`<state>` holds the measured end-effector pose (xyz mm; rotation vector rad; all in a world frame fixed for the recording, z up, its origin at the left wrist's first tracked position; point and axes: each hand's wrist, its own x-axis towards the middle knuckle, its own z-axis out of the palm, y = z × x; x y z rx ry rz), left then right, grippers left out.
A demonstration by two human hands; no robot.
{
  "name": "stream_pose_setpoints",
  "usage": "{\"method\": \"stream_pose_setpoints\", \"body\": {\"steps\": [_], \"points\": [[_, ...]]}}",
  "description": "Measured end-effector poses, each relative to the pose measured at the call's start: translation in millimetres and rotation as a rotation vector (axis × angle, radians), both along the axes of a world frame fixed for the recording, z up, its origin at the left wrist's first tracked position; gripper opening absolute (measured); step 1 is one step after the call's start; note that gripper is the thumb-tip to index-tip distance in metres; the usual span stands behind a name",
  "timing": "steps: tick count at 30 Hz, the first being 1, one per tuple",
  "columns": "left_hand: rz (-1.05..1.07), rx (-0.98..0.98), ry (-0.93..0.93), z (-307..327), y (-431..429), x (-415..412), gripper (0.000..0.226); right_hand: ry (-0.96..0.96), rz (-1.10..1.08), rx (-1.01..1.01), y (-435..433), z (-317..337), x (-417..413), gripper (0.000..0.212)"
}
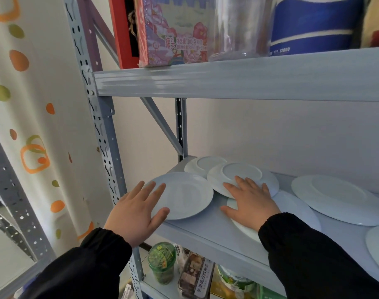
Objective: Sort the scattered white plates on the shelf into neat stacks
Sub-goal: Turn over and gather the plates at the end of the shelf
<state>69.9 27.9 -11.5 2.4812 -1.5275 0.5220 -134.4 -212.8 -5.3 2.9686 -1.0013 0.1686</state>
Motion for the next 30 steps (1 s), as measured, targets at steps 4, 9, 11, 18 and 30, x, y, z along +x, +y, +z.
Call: {"method": "stream_pose_setpoints", "body": {"steps": [4, 9, 11, 18, 30], "points": [[0.02, 0.005, -0.023, 2.5, 5.4, 2.3, 0.074, 0.054, -0.006, -0.072, -5.6, 15.5, 12.8, 0.083], [0.049, 0.008, -0.045, 3.1, 3.9, -0.8, 0.072, 0.128, 0.004, -0.102, -10.6, 19.8, 26.5, 0.066], [0.054, 0.001, -0.051, 2.8, 3.6, -2.6, 0.07, 0.082, 0.01, -0.126, -10.8, 12.5, 26.6, 0.053], [0.052, -0.022, -0.06, -0.2, 7.2, -3.5, 0.066, 0.025, -0.016, -0.233, -5.7, 6.1, 27.3, 0.058], [0.044, -0.046, -0.071, 7.6, 18.1, -5.2, 0.066, -0.17, -0.079, -0.165, -36.4, 32.1, 12.8, 0.077]]}}
